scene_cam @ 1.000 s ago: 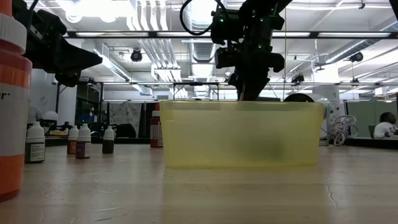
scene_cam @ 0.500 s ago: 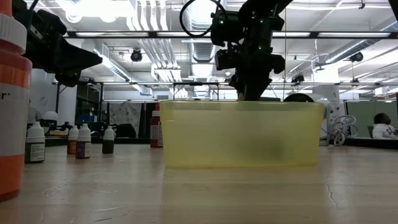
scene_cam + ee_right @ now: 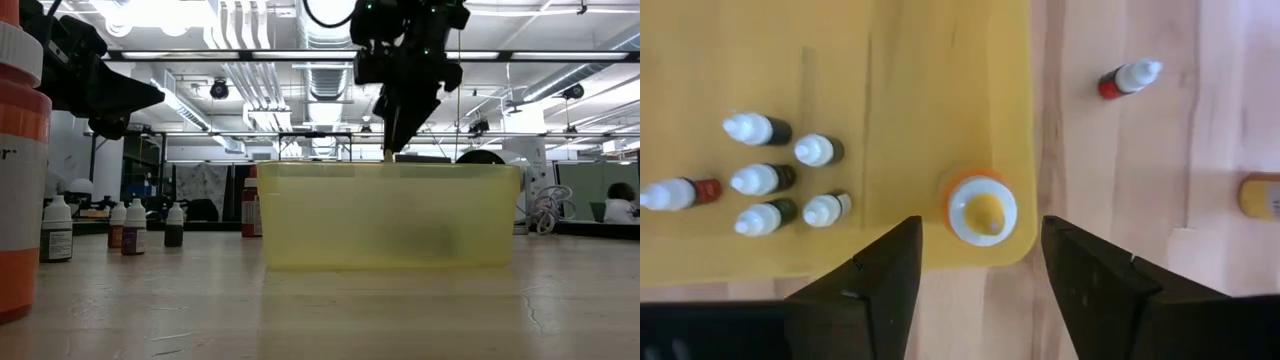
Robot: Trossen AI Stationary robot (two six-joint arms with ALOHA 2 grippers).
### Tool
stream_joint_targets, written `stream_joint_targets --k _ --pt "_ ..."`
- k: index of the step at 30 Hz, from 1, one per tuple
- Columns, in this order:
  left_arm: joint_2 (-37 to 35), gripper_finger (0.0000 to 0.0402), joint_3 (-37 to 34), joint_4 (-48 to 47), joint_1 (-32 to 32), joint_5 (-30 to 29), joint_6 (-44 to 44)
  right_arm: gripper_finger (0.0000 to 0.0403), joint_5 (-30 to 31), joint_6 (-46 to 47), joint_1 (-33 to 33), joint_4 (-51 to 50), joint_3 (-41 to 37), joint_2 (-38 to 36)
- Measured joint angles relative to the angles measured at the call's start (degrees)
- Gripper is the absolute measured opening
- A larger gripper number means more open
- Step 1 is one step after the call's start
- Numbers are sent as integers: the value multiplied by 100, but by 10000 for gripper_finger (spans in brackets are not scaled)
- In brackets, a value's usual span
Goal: Pick & Place food coloring
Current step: Put the small red food coloring bottle into the yellow bin
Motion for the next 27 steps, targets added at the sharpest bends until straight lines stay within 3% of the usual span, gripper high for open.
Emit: stream_joint_targets --k 12,27 --pt "2 0 0 0 -1 -2 2 199 -2 329 -114 436 122 -572" --pt "1 0 0 0 -1 -2 1 199 4 307 -277 656 817 58"
